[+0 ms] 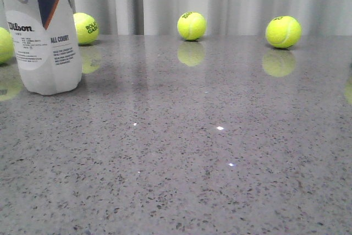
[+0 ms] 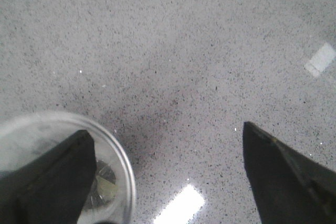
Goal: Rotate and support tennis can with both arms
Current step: 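Open the left gripper and raise it off the standing can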
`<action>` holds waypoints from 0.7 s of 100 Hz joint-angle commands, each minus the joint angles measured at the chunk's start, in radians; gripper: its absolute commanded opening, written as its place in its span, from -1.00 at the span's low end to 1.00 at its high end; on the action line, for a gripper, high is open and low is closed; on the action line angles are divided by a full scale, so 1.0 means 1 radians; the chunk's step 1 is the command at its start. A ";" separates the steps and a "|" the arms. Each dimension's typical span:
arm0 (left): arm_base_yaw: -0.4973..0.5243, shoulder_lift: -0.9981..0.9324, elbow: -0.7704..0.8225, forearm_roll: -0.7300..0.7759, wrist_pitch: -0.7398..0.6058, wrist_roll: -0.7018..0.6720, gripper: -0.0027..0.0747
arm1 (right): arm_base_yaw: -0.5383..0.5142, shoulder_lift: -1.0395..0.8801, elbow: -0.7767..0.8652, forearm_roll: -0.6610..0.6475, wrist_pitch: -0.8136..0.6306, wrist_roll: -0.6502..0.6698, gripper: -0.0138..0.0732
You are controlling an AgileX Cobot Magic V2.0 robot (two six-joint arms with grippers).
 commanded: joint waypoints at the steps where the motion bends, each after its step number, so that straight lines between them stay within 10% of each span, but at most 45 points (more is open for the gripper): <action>1: -0.007 -0.041 -0.039 -0.036 0.019 -0.003 0.50 | -0.001 0.004 -0.022 0.015 -0.080 0.003 -0.84; 40: -0.007 -0.163 -0.005 0.065 -0.024 -0.049 0.47 | -0.001 0.004 -0.022 0.015 -0.080 0.003 -0.84; 70: -0.005 -0.433 0.298 0.236 -0.327 -0.185 0.47 | -0.001 0.004 -0.022 0.015 -0.080 0.003 -0.84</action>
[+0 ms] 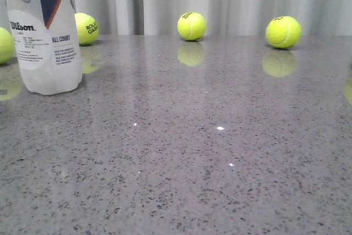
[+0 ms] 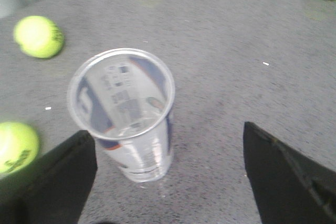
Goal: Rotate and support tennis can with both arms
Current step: 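Open the left gripper and raise it off the standing can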
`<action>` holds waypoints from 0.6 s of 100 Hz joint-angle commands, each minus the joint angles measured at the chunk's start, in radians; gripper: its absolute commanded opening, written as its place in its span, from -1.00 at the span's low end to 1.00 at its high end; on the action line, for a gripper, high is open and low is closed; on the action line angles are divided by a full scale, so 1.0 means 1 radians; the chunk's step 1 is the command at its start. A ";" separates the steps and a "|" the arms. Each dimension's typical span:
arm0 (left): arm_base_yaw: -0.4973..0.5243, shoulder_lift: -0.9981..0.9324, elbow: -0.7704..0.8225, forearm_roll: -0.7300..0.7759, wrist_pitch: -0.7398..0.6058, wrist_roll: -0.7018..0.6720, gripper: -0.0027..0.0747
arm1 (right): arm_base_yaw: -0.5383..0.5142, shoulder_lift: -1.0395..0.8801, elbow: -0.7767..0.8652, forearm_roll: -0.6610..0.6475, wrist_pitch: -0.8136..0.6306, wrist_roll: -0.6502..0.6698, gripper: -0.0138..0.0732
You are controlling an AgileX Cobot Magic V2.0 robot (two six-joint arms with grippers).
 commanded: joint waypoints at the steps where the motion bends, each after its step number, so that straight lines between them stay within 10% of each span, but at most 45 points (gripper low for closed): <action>1: -0.005 -0.099 0.088 0.017 -0.180 -0.053 0.47 | -0.001 0.004 -0.022 0.015 -0.080 0.003 -0.84; 60: -0.005 -0.523 0.921 0.017 -0.994 -0.123 0.47 | -0.001 0.004 -0.022 0.015 -0.080 0.003 -0.84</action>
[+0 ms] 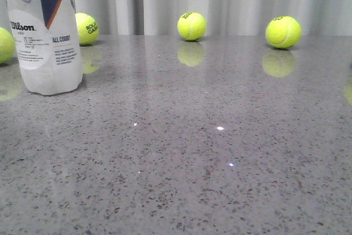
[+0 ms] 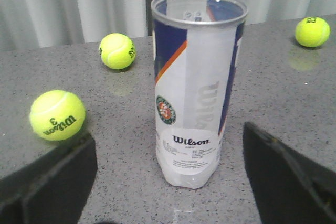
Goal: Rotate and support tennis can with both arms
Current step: 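Open the left gripper and raise it off the standing can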
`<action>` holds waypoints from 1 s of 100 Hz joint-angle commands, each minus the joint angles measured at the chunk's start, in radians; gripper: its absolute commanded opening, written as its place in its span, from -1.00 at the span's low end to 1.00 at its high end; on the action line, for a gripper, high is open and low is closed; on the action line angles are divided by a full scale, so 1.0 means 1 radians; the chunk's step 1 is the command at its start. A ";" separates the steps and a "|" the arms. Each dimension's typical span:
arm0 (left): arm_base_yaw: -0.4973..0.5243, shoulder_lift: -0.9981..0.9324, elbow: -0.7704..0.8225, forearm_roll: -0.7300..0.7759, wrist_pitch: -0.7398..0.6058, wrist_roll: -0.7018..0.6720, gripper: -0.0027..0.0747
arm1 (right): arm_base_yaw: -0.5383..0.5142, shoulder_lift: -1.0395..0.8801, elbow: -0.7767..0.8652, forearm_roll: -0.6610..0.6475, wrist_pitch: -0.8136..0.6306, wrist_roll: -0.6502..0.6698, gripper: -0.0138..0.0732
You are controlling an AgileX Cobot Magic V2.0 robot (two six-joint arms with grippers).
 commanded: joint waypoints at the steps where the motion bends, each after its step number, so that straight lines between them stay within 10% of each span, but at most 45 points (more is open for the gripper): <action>1: -0.005 -0.008 0.044 -0.012 -0.197 -0.009 0.47 | -0.001 0.004 -0.022 0.015 -0.080 0.003 -0.84; 16: -0.005 -0.006 0.095 -0.012 -0.286 -0.009 0.25 | -0.001 0.004 -0.022 0.015 -0.080 0.003 -0.84; 40: -0.005 -0.006 0.096 -0.012 -0.319 -0.009 -0.99 | -0.001 0.004 -0.022 0.015 -0.080 0.003 -0.84; 100: -0.005 -0.006 0.096 -0.012 -0.323 -0.009 -0.99 | -0.001 0.004 -0.022 0.015 -0.080 0.003 -0.84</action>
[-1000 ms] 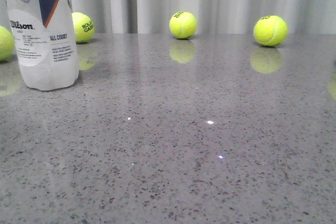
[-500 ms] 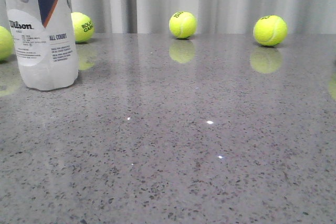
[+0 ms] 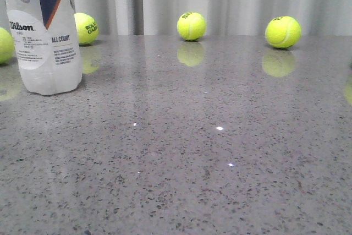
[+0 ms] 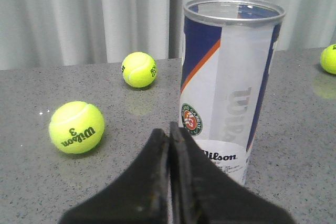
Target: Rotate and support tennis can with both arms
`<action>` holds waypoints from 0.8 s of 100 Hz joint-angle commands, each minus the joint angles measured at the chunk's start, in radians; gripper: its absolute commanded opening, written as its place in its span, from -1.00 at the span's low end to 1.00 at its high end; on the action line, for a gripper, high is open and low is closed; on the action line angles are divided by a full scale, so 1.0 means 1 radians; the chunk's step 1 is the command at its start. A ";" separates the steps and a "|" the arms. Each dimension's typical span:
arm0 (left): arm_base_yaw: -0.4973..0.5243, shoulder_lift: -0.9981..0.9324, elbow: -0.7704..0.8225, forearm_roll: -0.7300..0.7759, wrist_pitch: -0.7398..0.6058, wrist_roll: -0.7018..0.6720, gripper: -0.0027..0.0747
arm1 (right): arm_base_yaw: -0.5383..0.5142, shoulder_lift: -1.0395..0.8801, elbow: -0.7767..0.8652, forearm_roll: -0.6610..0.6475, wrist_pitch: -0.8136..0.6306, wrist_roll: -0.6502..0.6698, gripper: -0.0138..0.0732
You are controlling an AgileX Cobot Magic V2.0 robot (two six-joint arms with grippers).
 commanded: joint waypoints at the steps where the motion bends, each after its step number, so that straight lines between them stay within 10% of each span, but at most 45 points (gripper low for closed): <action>1: -0.005 -0.001 -0.029 -0.007 -0.083 -0.007 -0.99 | -0.001 0.004 -0.022 0.015 -0.080 0.003 -0.84; 80: 0.081 -0.079 0.088 0.162 -0.189 -0.105 -0.99 | -0.001 0.004 -0.022 0.015 -0.080 0.003 -0.84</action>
